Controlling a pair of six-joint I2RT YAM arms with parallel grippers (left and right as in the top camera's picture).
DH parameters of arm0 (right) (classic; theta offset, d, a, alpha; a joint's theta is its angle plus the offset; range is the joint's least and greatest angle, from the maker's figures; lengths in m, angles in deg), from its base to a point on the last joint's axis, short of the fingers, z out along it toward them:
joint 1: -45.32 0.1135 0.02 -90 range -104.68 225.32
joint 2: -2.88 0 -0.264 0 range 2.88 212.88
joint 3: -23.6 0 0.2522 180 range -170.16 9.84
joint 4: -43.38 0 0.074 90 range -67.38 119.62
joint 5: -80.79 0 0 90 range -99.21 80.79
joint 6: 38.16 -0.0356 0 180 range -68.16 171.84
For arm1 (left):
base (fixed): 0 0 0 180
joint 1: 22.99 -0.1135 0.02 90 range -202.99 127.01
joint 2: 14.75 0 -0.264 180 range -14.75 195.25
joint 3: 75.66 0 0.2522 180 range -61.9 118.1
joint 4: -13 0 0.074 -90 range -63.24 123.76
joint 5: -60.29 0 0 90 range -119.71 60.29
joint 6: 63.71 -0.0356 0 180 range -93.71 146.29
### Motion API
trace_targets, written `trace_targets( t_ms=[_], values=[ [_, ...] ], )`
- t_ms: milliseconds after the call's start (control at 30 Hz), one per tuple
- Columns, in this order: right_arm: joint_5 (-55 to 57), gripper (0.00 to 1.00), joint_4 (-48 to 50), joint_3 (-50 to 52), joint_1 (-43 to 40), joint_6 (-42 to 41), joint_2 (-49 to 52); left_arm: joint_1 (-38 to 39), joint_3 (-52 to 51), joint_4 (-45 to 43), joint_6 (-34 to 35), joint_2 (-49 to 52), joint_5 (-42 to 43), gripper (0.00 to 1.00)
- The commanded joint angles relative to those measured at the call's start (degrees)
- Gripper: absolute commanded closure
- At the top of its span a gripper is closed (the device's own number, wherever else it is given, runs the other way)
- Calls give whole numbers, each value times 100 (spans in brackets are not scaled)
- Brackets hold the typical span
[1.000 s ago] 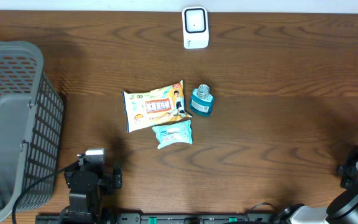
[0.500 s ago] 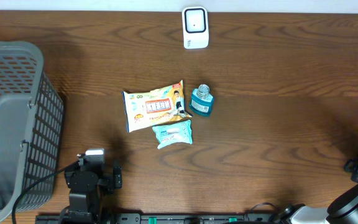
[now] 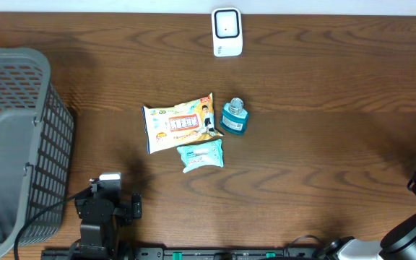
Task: Scan the item barcode
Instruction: 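Release the Kleenex pack at the right edge and withdraw, then swing the right gripper over to the teal bottle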
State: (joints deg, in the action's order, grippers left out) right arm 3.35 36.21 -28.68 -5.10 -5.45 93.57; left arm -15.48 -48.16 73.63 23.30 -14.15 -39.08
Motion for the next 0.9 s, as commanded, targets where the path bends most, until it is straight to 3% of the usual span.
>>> trace_targets(
  t_ms=[0, 100, 200, 433, 533, 700, 867],
  values=[
    [-308, 96, 59, -199, 138, 367, 39, -20, -20, 70, -35, -26, -33, 2],
    [-1014, 87, -107, -501, 199, 925, 0, -20, -20, 70, -35, -26, -33, 2],
    [-2291, 87, -463, -857, 280, 927, -111, -20, -20, 70, -35, -26, -35, 2],
    [-5849, 82, 0, -1217, 835, -33, -317, -20, -20, 70, -35, -26, -33, 2],
    [-7047, 59, 1086, -1217, 1412, -656, -328, -20, -20, 70, -35, -26, -33, 2],
    [-8046, 2, 3567, -1217, 2603, -1128, -328, -20, -20, 70, -35, -26, -35, 2],
    [-8520, 1, 5689, -1222, 3803, -1838, -328, -20, -20, 68, -35, -26, -35, 2]
  ],
)
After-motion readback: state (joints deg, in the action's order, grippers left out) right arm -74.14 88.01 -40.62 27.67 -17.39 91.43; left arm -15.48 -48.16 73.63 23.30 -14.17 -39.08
